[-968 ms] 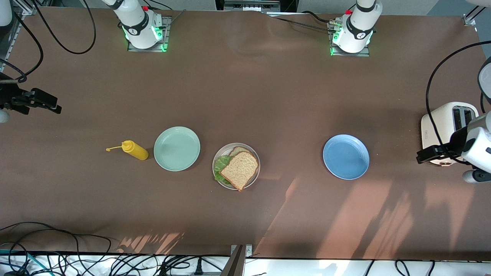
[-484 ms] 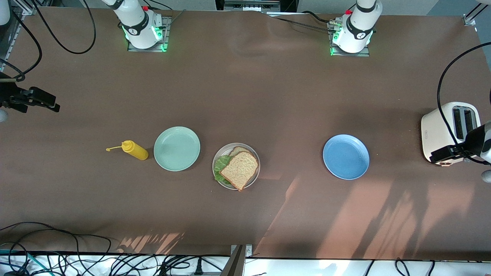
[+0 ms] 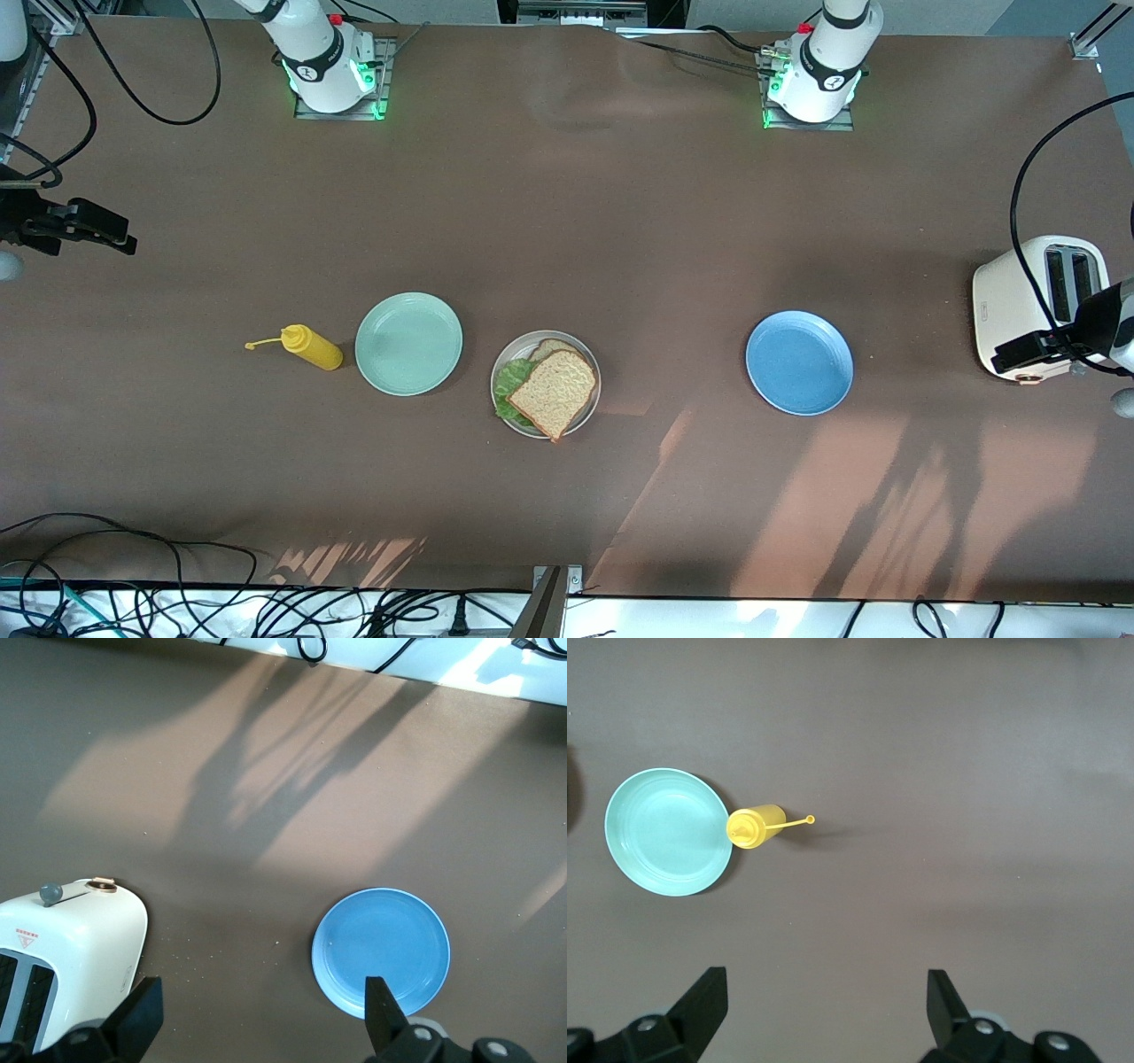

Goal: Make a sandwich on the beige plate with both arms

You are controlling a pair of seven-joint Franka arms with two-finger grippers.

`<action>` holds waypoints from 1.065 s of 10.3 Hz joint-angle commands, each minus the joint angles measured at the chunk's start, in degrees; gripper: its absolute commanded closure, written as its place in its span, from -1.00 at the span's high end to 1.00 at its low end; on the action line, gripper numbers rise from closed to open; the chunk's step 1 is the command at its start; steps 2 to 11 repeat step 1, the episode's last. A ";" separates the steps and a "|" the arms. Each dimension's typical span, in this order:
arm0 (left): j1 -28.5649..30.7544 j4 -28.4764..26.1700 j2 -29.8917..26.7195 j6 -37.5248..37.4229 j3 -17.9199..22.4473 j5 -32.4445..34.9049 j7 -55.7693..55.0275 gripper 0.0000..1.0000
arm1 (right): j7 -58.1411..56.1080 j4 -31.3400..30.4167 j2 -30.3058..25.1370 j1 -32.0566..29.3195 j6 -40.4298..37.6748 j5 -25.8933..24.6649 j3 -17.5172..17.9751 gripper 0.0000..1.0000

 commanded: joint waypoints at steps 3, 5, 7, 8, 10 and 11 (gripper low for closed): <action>0.25 -1.87 -1.83 -0.40 -0.46 1.07 1.10 1.00 | 0.53 0.91 0.23 0.02 -1.32 -0.96 0.17 1.00; 0.25 -1.87 -1.83 -0.40 -0.46 1.07 1.10 1.00 | 0.53 0.91 0.23 0.02 -1.32 -0.96 0.17 1.00; 0.25 -1.87 -1.83 -0.40 -0.46 1.07 1.10 1.00 | 0.53 0.91 0.23 0.02 -1.32 -0.96 0.17 1.00; 0.25 -1.87 -1.83 -0.40 -0.46 1.07 1.10 1.00 | 0.53 0.91 0.23 0.02 -1.32 -0.96 0.17 1.00; 0.25 -1.87 -1.83 -0.40 -0.46 1.07 1.10 1.00 | 0.53 0.91 0.23 0.02 -1.32 -0.96 0.17 1.00; 0.25 -1.87 -1.83 -0.40 -0.46 1.07 1.10 1.00 | 0.53 0.91 0.23 0.02 -1.32 -0.96 0.17 1.00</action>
